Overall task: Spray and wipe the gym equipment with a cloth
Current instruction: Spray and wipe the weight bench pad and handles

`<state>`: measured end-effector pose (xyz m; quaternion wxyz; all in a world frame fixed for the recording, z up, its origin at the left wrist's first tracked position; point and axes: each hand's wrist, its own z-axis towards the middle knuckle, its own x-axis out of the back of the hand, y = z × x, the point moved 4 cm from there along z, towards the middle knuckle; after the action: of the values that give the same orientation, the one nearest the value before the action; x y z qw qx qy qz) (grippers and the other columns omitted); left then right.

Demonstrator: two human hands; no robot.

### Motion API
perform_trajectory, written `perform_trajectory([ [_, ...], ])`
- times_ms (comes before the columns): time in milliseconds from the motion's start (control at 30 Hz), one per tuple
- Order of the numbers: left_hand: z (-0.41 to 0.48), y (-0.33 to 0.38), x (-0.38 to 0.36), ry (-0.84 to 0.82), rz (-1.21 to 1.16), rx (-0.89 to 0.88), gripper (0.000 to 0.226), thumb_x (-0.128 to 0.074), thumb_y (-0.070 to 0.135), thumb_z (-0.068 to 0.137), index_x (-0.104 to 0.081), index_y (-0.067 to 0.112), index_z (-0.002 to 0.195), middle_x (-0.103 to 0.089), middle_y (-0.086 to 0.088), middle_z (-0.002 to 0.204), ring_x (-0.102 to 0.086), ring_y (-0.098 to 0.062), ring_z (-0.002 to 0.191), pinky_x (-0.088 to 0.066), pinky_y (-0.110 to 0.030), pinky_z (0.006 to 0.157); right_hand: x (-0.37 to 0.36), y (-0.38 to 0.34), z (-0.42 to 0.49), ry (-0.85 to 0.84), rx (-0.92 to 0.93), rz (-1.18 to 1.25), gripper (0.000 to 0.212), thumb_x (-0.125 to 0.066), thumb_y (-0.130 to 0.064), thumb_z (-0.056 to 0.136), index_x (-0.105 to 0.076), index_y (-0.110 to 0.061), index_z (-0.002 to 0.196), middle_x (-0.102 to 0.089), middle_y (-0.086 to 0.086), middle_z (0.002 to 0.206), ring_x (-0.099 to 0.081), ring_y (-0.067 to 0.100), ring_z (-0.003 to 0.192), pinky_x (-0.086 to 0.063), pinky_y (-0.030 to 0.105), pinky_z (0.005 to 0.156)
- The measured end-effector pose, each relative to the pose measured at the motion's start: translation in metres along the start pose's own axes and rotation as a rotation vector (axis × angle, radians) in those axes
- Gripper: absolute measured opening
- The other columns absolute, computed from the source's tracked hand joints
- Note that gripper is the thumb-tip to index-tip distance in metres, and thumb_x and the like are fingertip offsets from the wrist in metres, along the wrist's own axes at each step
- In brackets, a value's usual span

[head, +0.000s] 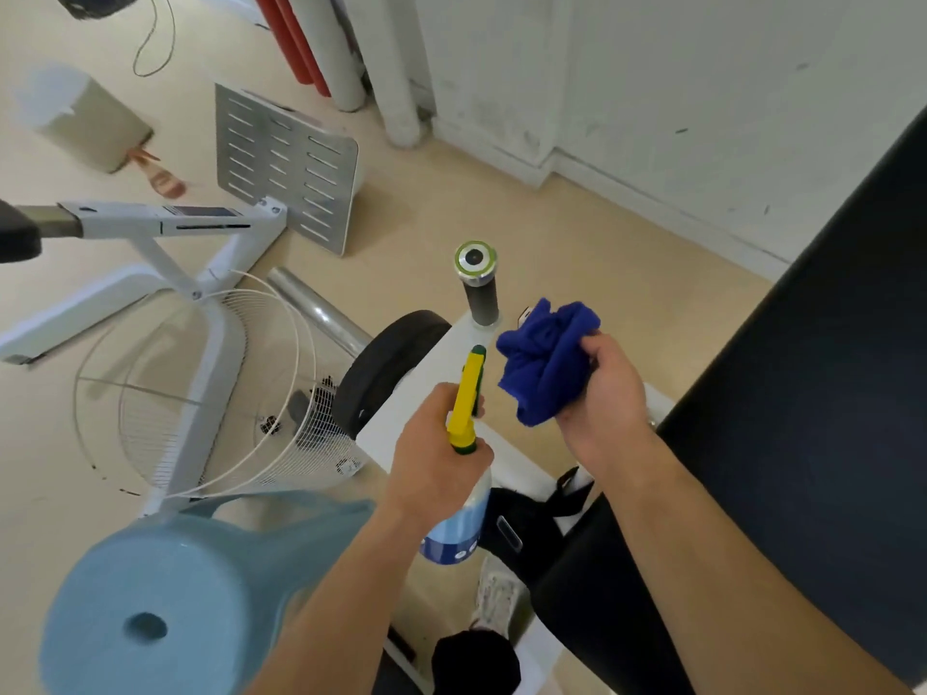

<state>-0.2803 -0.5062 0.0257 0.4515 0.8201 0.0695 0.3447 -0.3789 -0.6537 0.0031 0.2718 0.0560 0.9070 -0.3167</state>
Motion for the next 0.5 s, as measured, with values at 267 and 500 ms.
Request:
perform_trajectory([
  [267,0.006,-0.003,0.023,0.073,-0.061,-0.050,0.047,-0.066,0.003,0.076,-0.060,0.033,0.112,-0.064,-0.002,0.089,-0.056,-0.024,0.069,-0.050,-0.037,0.067,-0.069,0.000,0.025,0.012,0.550,-0.520,0.034,-0.055,-0.020,0.098,-0.056,-0.026,0.132,-0.066,-0.003,0.119,-0.063,0.012,0.109,-0.051,0.028,0.096],
  [500,0.022,0.000,0.041,0.218,-0.072,-0.069,0.049,-0.065,-0.004,0.081,-0.060,0.033,0.113,-0.066,-0.005,0.083,-0.051,-0.022,0.059,-0.049,-0.031,0.062,-0.036,0.070,0.051,0.199,0.500,-0.914,0.013,-0.061,-0.022,0.097,-0.063,-0.013,0.107,-0.065,0.007,0.100,-0.055,0.002,0.080,-0.038,0.005,0.066],
])
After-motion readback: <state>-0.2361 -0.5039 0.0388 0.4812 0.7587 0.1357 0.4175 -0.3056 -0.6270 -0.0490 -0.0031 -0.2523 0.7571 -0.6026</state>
